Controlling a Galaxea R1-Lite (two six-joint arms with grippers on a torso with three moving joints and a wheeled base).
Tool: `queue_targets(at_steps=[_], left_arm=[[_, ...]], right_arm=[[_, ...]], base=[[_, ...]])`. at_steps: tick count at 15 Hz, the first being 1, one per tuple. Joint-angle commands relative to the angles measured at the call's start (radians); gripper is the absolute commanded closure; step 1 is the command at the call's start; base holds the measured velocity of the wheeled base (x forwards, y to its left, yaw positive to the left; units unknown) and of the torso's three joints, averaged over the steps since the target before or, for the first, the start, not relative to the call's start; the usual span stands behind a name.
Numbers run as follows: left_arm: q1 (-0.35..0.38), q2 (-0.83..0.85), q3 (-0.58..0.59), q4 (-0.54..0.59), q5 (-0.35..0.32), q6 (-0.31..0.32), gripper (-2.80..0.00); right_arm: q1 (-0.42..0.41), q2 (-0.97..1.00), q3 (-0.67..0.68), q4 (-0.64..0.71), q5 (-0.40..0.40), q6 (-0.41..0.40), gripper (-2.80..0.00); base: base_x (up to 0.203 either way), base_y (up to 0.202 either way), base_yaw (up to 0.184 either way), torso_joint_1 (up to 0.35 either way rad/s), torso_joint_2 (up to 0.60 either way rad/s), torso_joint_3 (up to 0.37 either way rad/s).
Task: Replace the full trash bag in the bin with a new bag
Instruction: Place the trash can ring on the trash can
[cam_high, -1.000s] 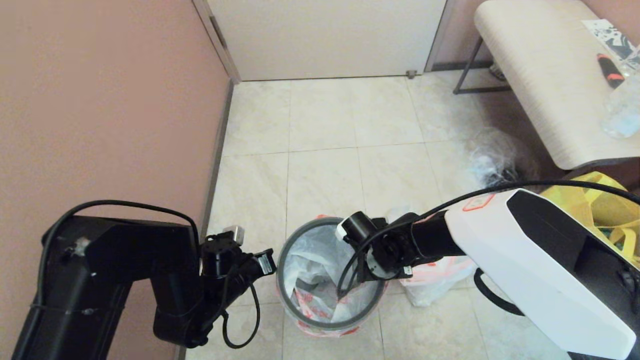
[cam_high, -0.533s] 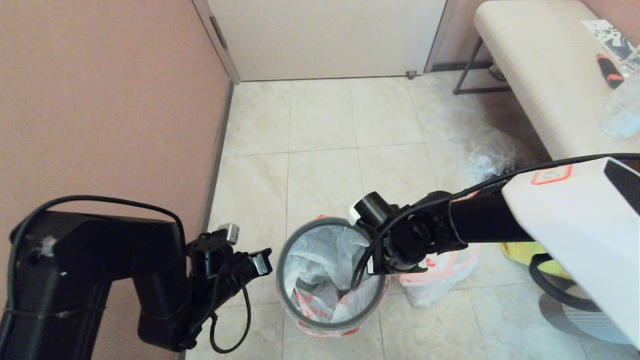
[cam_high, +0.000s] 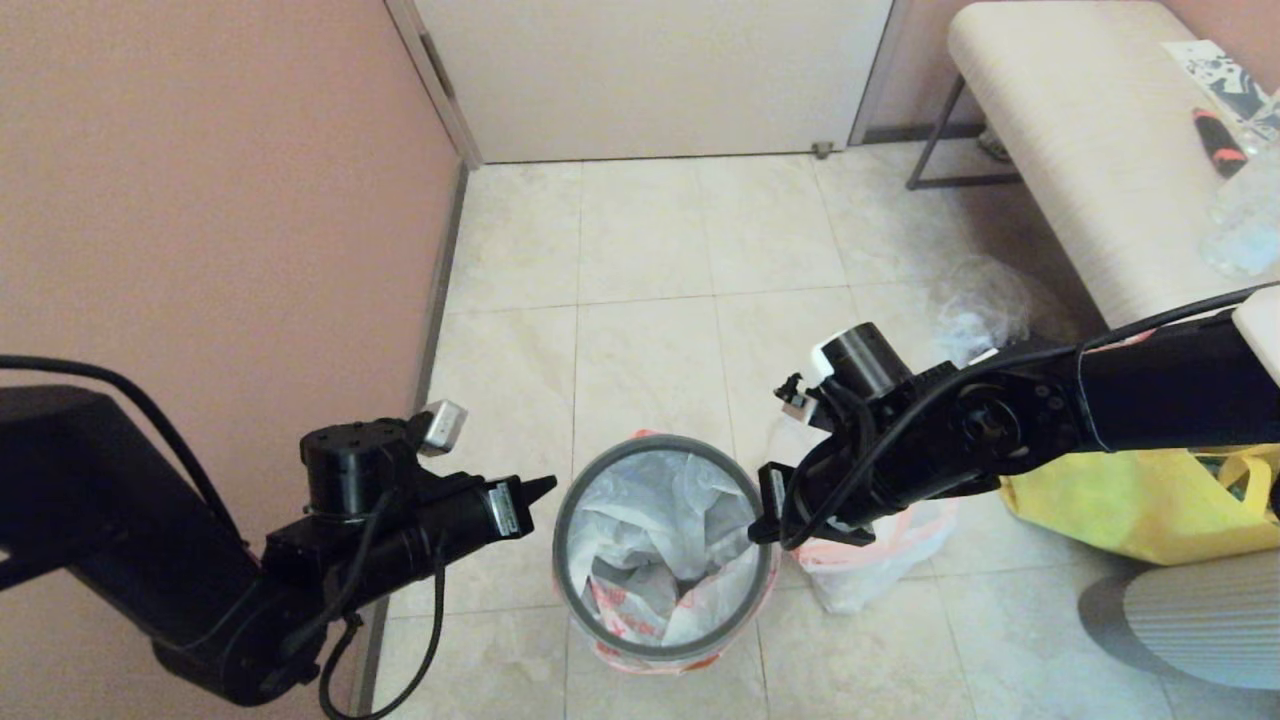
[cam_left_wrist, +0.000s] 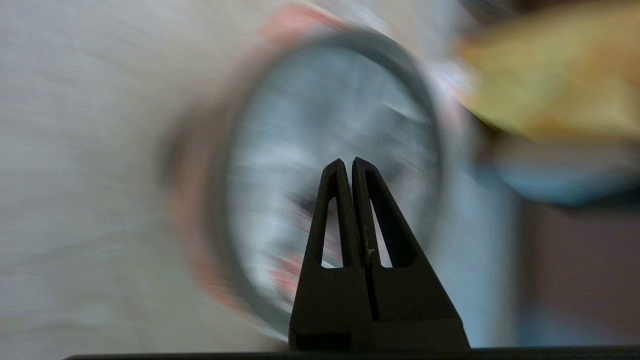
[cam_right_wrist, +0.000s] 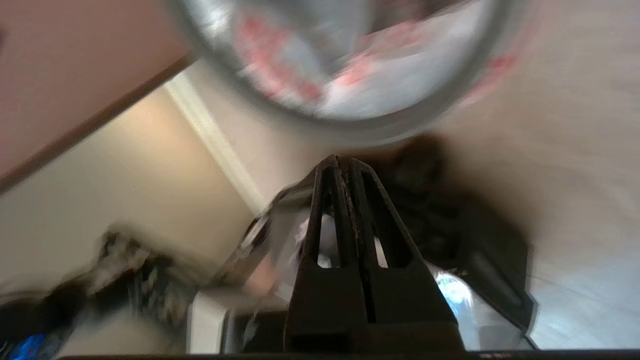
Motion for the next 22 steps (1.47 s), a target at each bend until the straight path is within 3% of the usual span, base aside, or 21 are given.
queue_targets(at_steps=[1, 4, 9, 11, 13, 17, 20, 22], left_arm=[[0.011, -0.046, -0.074, 0.131, -0.150, -0.001, 0.00], [0.035, 0.101, -0.166, 0.162, -0.207, 0.011, 0.00], [0.077, 0.322, -0.259, 0.169, -0.216, 0.147, 0.00], [0.084, 0.439, -0.324, 0.172, -0.185, 0.233, 0.00], [0.089, 0.474, -0.388, 0.234, -0.136, 0.274, 0.00], [0.078, 0.342, -0.358, 0.240, -0.137, 0.266, 0.00], [0.033, 0.038, -0.338, 0.239, -0.114, 0.204, 0.00], [-0.001, -0.203, -0.328, 0.255, -0.085, 0.159, 0.00]], right_arm=[[-0.041, 0.032, 0.003, -0.004, 0.097, -0.054, 0.00], [-0.086, 0.148, -0.001, -0.064, 0.165, -0.167, 0.00], [-0.149, 0.373, -0.022, -0.251, 0.237, -0.284, 0.00], [-0.165, 0.464, -0.055, -0.301, 0.255, -0.369, 0.00], [-0.159, 0.476, -0.077, -0.311, 0.260, -0.396, 0.00], [-0.137, 0.243, 0.002, -0.251, 0.257, -0.395, 0.00], [-0.121, -0.057, 0.079, -0.151, 0.228, -0.396, 0.00], [-0.117, -0.267, 0.106, 0.007, 0.147, -0.397, 0.00]], base=[[0.000, 0.000, 0.000, 0.000, 0.00, 0.000], [0.000, 0.000, 0.000, 0.000, 0.00, 0.000], [0.000, 0.000, 0.000, 0.000, 0.00, 0.000], [0.000, 0.000, 0.000, 0.000, 0.00, 0.000], [0.000, 0.000, 0.000, 0.000, 0.00, 0.000], [0.000, 0.000, 0.000, 0.000, 0.00, 0.000], [0.000, 0.000, 0.000, 0.000, 0.00, 0.000], [0.000, 0.000, 0.000, 0.000, 0.00, 0.000]])
